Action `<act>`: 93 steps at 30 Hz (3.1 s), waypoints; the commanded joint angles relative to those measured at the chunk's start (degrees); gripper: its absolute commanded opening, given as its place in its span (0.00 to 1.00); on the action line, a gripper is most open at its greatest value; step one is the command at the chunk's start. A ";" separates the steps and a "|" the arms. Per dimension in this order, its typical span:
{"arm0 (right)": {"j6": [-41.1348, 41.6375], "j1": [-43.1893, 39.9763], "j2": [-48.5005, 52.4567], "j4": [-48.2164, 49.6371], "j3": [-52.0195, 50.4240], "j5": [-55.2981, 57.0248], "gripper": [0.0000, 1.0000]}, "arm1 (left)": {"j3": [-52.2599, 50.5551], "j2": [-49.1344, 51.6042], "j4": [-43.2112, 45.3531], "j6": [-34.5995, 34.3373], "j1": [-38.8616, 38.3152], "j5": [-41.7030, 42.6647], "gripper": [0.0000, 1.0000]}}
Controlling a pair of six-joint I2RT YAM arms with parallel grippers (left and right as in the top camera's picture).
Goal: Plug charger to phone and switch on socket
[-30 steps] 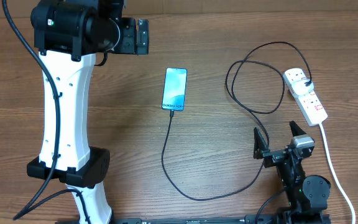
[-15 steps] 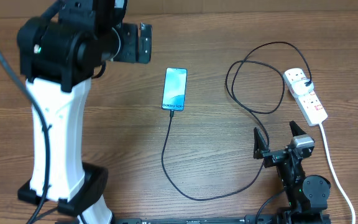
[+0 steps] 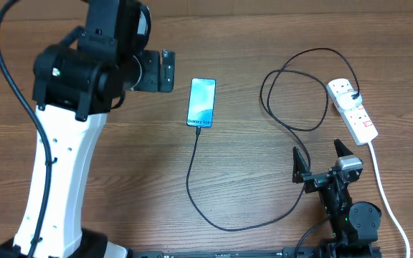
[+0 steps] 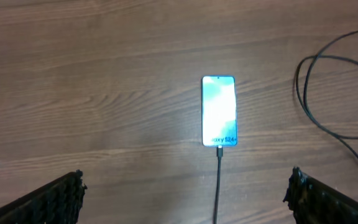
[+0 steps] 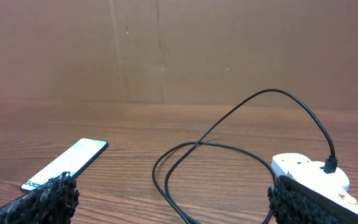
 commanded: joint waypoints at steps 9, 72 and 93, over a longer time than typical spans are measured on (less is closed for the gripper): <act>0.33 0.59 -0.68 0.28 -0.59 0.17 1.00 | -23.89 -14.84 6.36 -1.09 0.07 0.39 1.00; 0.33 0.59 -0.68 0.28 -0.59 0.17 1.00 | -104.85 -77.22 70.53 -1.49 7.63 12.79 1.00; 0.33 0.59 -0.68 0.28 -0.59 0.17 1.00 | -107.82 -82.12 72.87 -1.44 12.13 11.02 1.00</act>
